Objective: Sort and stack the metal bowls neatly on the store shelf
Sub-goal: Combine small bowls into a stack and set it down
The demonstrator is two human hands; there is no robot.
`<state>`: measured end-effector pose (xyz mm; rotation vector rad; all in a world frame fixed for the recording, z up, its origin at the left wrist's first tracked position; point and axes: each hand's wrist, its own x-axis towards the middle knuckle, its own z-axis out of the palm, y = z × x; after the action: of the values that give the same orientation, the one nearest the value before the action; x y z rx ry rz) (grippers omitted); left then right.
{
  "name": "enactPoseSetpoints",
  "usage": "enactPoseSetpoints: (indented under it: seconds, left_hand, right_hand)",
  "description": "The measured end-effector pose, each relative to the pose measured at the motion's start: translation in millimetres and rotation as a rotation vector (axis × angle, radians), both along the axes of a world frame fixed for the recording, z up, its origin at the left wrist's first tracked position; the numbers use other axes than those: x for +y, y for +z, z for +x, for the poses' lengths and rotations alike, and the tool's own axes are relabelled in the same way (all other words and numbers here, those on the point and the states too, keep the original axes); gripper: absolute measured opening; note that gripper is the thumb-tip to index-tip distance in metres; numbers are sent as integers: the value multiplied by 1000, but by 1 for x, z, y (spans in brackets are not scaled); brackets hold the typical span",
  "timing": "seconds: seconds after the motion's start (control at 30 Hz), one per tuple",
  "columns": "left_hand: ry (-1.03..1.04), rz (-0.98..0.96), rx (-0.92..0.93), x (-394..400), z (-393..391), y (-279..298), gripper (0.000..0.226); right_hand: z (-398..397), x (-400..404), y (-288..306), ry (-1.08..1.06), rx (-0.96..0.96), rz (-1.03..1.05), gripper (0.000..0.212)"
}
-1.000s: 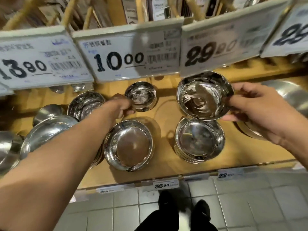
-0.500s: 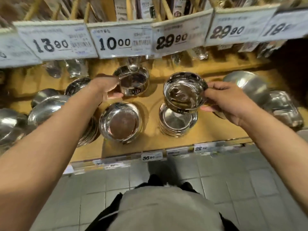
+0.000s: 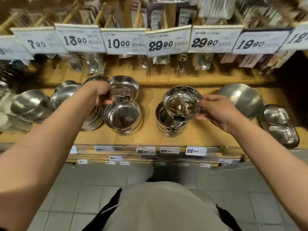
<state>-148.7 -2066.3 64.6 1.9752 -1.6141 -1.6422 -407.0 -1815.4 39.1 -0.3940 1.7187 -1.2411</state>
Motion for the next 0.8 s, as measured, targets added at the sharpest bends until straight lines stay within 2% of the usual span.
enactPoseSetpoints:
  seconds: [0.13,0.3,0.37,0.5,0.57,0.7,0.8]
  left_hand:
    - [7,7,-38,12,3,2,14]
    - [90,-28,45,36,6,-1,9]
    - [137,-47,95,49,8,-2,6]
    - [215,-99,193,79,14,-4,14]
    - [251,-107,231,94,17,-3,9]
    - [270,-136,248,113,17,4,13]
    - [280,-133,259,119,14,10,10]
  right_hand:
    - [-2,3,-1,38,3,-7,8]
    - [-6,-1,-3,124,46,6,13]
    - [-8,-5,-4,158,83,21,16]
    - [-10,-15,-11,167,130,32,31]
    - [-9,-20,-17,167,185,52,36]
    - [-4,-24,-22,165,353,60,12]
    - [0,-26,-24,169,451,46,20]
